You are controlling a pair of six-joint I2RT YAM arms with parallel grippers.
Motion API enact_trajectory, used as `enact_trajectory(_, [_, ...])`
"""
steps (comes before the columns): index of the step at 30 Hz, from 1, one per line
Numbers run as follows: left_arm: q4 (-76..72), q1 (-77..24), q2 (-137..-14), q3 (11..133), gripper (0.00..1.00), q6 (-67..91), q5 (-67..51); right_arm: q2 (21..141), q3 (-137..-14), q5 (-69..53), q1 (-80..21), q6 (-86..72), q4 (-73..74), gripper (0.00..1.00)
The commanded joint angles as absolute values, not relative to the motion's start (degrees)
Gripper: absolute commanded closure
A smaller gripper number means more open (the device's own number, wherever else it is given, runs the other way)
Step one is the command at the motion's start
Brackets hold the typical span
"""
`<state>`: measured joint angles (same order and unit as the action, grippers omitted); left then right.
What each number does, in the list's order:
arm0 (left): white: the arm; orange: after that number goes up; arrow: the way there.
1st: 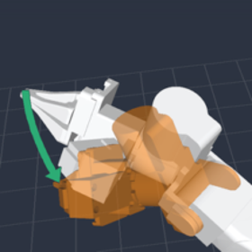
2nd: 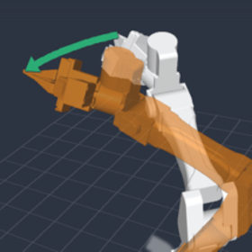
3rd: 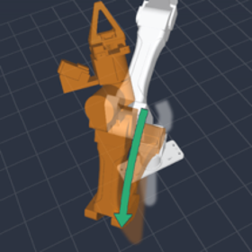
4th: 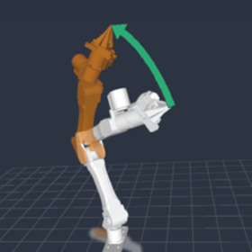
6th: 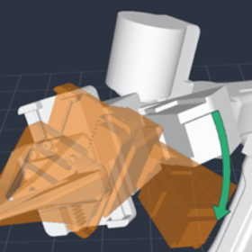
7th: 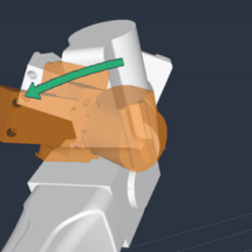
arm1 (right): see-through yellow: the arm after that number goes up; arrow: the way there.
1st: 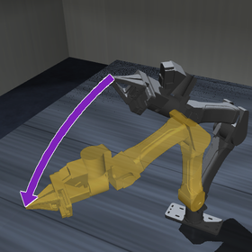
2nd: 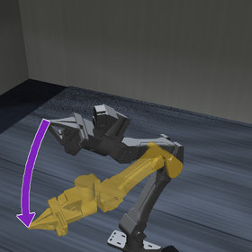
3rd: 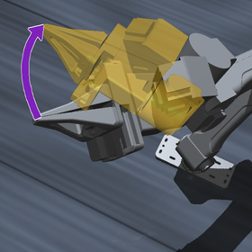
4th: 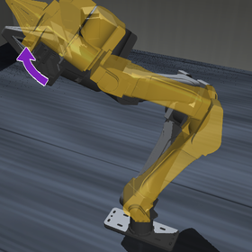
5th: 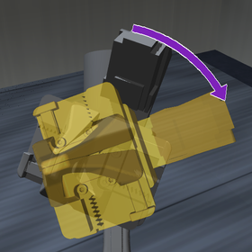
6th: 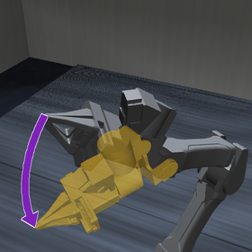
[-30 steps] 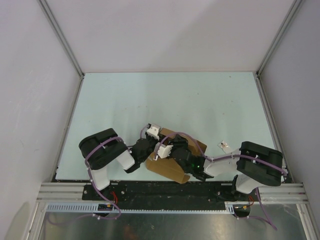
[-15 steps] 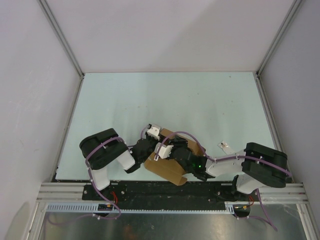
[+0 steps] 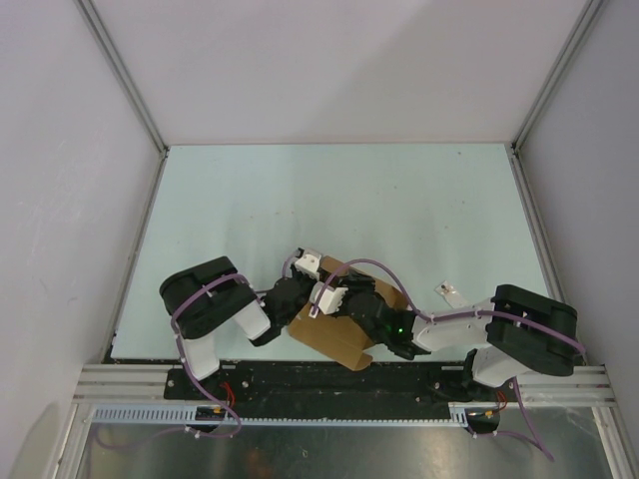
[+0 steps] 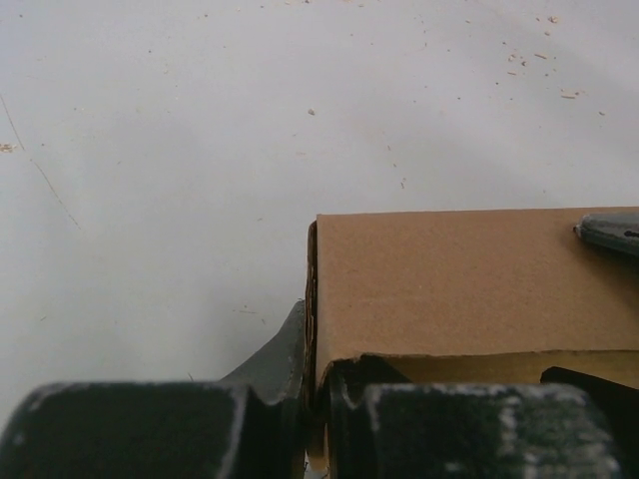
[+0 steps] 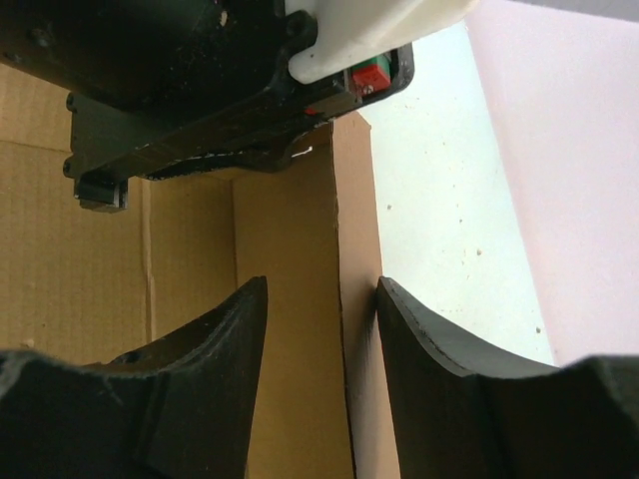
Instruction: Fold the paper box
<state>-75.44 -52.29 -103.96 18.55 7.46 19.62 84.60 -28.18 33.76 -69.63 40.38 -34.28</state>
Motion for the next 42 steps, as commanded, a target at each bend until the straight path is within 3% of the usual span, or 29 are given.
enact_trajectory(1, [-88.2, -53.0, -104.2, 19.7, 0.82, 6.9, 20.7, 83.1, -28.5, 32.3, -69.3, 37.7, -33.6, 0.48])
enact_trajectory(3, [-88.2, -53.0, -103.7, 19.5, 0.7, 6.9, 20.2, 83.0, -28.5, 32.3, -69.3, 37.5, -33.5, 0.48])
enact_trajectory(6, [-88.2, -53.1, -102.7, 19.1, 0.59, 6.8, 20.0, 82.9, -28.5, 32.0, -69.1, 37.3, -33.4, 0.48])
enact_trajectory(18, [-88.0, -53.2, -93.3, 13.9, 0.53, 6.8, 19.3, 80.7, -28.5, 30.9, -68.5, 36.2, -33.6, 0.47])
enact_trajectory(28, [-82.0, -53.3, -78.5, 5.6, 0.51, 8.8, 18.1, 76.3, -28.5, 28.0, -67.2, 34.0, -31.0, 0.46])
enact_trajectory(37, [-67.9, -54.5, -60.5, 1.1, 0.51, 12.2, 20.4, 74.2, -28.5, 25.9, -67.1, 32.1, -31.4, 0.46])
enact_trajectory(42, [-56.7, -54.5, -55.1, 5.8, 0.5, 10.9, 23.0, 70.2, -28.8, 22.3, -67.1, 28.7, -31.0, 0.46])
